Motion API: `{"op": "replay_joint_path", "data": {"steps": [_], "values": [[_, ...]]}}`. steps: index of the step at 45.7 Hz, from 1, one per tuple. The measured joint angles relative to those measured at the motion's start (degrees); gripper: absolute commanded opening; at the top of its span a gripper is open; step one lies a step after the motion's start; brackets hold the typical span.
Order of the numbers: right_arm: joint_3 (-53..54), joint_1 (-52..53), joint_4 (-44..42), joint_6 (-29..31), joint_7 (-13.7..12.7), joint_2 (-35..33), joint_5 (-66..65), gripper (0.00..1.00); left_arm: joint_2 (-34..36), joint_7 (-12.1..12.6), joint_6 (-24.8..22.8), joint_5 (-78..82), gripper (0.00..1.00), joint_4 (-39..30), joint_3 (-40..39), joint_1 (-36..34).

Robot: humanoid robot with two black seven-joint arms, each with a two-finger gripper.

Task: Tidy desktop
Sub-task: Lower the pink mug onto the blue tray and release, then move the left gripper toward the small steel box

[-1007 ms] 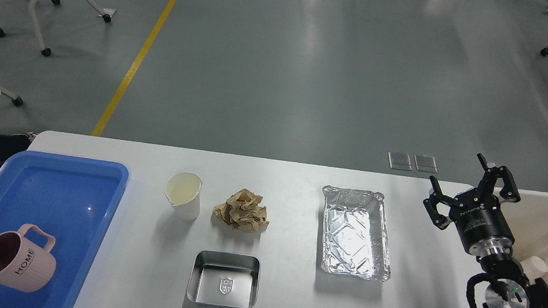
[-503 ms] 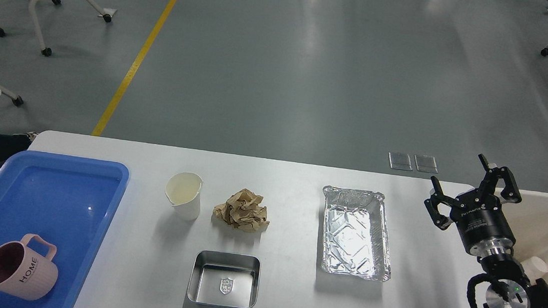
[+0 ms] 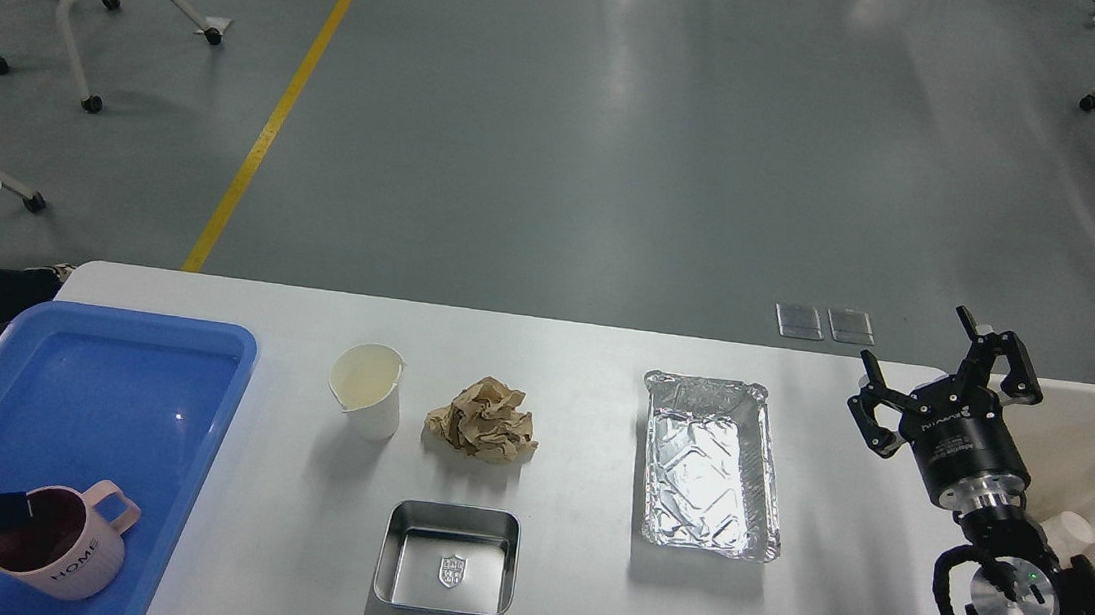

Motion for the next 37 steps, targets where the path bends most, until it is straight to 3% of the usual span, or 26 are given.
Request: {"op": "replay_joint_path", "data": {"steps": [9,16,26,37], "values": [[-0.2,0.5,0.0,0.0,0.0,-0.1,0.0,1.0,2.2,-0.6,-1.7,-0.1,0.94,-1.0,-0.1,-0.3],[-0.3,0.7,-0.1,-0.1,0.0,-0.1,0.0,1.0,6.8,-4.2,-0.5,-0.1,0.94,-5.2,-0.6,-0.3],[-0.2,0.7,-0.2,-0.1,0.0,-0.6,0.0,1.0,15.4,-6.1,11.1,-0.1,0.95,-13.3,-0.9,-0.3],[-0.1,0.4,-0.2,-0.1,0.0,-1.8,0.0,1.0,16.9,-6.9,17.8,-0.1,0.95,-18.4,-3.9,-0.6]]}}
